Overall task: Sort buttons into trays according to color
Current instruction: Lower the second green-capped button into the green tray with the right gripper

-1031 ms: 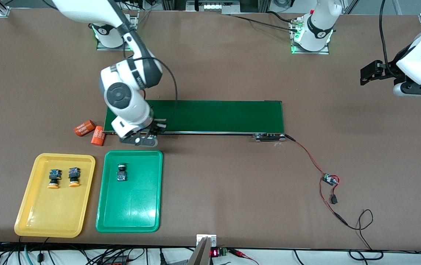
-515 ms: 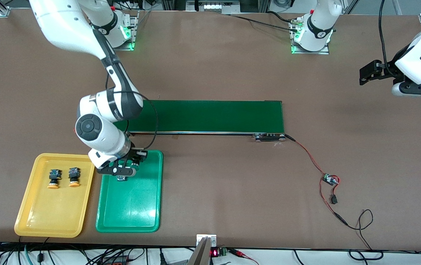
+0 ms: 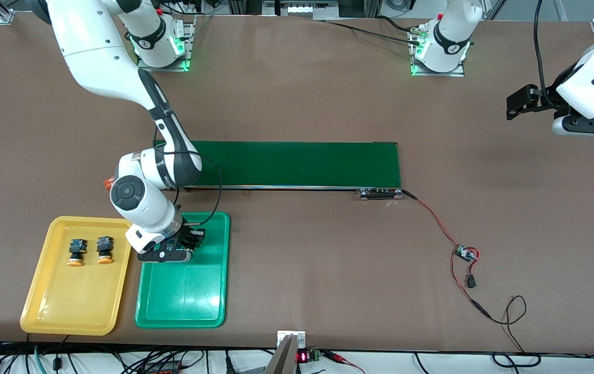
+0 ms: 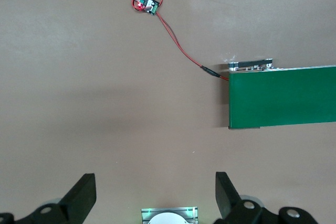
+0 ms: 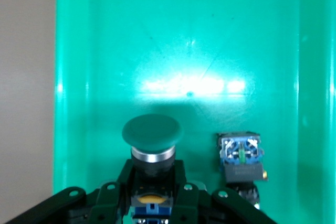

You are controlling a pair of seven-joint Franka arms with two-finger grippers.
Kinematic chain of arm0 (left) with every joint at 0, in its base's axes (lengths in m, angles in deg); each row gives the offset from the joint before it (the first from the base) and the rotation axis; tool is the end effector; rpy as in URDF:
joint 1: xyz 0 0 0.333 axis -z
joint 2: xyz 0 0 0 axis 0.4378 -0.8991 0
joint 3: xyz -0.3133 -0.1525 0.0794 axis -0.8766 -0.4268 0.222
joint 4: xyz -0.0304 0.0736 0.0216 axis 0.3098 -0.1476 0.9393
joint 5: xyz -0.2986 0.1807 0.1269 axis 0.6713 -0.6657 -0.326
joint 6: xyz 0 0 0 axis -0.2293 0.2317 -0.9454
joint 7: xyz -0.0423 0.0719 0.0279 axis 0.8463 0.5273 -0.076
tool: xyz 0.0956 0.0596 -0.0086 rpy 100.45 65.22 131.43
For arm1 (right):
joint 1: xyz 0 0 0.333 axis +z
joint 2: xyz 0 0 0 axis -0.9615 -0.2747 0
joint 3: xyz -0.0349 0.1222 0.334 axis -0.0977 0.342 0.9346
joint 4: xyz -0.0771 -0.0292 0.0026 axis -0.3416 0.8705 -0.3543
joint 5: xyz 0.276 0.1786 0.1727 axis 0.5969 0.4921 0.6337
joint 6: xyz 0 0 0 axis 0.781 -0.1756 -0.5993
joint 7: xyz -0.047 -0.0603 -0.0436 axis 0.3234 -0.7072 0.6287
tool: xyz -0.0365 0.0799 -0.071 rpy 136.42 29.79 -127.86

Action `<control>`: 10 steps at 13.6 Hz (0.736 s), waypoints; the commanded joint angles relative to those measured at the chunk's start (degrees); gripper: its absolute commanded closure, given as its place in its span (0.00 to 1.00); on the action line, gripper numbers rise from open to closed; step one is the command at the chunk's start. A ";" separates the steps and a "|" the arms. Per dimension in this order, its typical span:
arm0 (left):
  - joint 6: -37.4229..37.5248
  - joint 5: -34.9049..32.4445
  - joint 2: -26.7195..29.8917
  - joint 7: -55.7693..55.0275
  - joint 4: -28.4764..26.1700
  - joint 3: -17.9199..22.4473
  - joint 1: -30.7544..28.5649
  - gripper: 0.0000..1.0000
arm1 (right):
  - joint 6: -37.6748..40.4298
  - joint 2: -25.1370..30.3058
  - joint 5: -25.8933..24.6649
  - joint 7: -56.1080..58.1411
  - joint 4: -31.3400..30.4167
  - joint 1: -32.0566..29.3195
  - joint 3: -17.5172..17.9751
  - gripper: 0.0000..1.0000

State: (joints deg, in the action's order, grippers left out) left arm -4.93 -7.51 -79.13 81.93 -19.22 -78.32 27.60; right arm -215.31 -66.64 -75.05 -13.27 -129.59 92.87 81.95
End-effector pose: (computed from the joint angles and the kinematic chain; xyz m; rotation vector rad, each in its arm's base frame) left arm 0.5243 -0.0481 0.6517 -3.1111 0.0887 0.2188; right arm 0.7182 0.2140 0.2569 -3.0882 -0.0456 -0.2468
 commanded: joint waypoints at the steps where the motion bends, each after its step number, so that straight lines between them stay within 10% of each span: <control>1: 1.30 -1.11 -0.32 0.70 1.48 -0.42 0.03 0.00 | -1.14 -2.97 0.27 1.37 2.54 0.43 -0.59 0.82; 2: 1.30 -1.11 -0.32 0.70 1.48 -0.42 0.11 0.00 | -1.05 -3.23 0.27 1.37 2.45 0.43 -0.59 0.73; 3: 1.30 -1.19 -0.32 0.61 1.48 -0.51 0.11 0.00 | -0.96 -3.67 0.62 0.94 2.45 0.52 -0.59 0.22; 4: 1.30 -1.11 -0.32 0.61 1.48 -0.51 0.11 0.00 | -0.79 -3.59 0.80 0.67 2.37 0.52 -0.59 0.00; 10: 1.30 -1.11 -0.32 0.61 1.48 -0.51 0.11 0.00 | 9.91 5.88 0.80 0.41 2.10 0.17 -0.50 0.00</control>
State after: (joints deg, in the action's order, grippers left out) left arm -4.89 -7.51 -79.13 81.93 -19.21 -78.58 27.61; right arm -211.18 -66.73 -75.04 -12.94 -126.30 93.21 81.73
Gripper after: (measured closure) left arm 0.000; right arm 0.004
